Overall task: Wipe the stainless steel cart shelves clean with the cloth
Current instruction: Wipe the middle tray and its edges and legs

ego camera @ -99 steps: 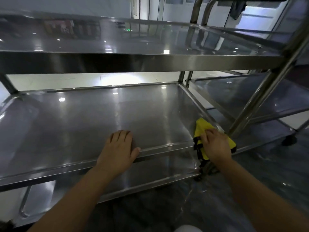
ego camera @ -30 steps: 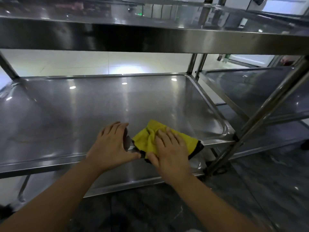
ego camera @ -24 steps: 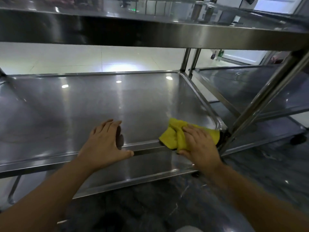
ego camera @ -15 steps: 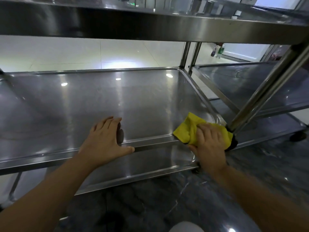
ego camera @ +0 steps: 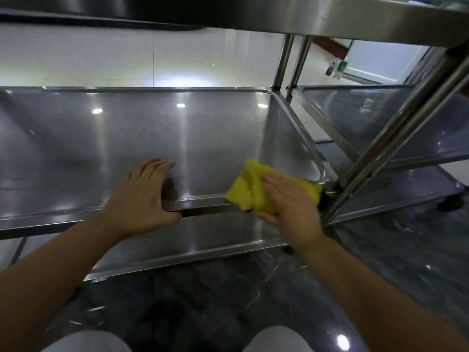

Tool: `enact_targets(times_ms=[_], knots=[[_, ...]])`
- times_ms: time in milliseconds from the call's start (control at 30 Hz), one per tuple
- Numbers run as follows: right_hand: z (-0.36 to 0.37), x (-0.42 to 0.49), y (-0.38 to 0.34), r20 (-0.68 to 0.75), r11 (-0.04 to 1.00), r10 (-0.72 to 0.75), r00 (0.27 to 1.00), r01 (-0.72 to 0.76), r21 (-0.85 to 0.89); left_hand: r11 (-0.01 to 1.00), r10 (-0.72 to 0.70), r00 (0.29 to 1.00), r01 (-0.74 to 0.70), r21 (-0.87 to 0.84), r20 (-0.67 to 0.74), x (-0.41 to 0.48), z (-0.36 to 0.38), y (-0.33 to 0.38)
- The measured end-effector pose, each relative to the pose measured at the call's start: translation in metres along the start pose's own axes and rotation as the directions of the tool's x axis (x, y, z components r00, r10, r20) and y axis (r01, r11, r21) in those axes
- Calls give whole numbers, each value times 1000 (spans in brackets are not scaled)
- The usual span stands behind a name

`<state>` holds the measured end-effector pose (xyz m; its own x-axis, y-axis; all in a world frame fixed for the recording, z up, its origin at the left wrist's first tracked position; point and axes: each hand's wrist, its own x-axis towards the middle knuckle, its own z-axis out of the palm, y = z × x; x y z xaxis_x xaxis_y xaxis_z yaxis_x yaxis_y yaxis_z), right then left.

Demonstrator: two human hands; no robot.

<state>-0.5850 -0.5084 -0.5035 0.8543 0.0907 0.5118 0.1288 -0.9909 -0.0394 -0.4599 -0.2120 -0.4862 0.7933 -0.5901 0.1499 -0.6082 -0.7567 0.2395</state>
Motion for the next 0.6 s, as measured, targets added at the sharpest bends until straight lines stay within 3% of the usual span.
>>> enact_targets(times_ms=[100, 200, 333, 467, 600], knots=[[-21, -18, 42, 92, 974, 225, 970, -220, -56, 1000, -10, 1000, 10, 13, 2, 1, 1, 1], [-20, -11, 38, 179, 946, 320, 930, -324, -8, 999, 2, 1000, -2, 54, 7, 1, -1, 5], [-3, 22, -15, 258, 978, 161, 953, -189, 86, 998, 11, 1000, -13, 70, 25, 0, -6, 9], [14, 75, -79, 535, 993, 47, 844, -98, 67, 992, 20, 999, -16, 126, -26, 1, -4, 12], [23, 98, -65, 614, 989, -4, 789, -87, 119, 992, 2, 999, 2, 127, -37, 0, -2, 10]])
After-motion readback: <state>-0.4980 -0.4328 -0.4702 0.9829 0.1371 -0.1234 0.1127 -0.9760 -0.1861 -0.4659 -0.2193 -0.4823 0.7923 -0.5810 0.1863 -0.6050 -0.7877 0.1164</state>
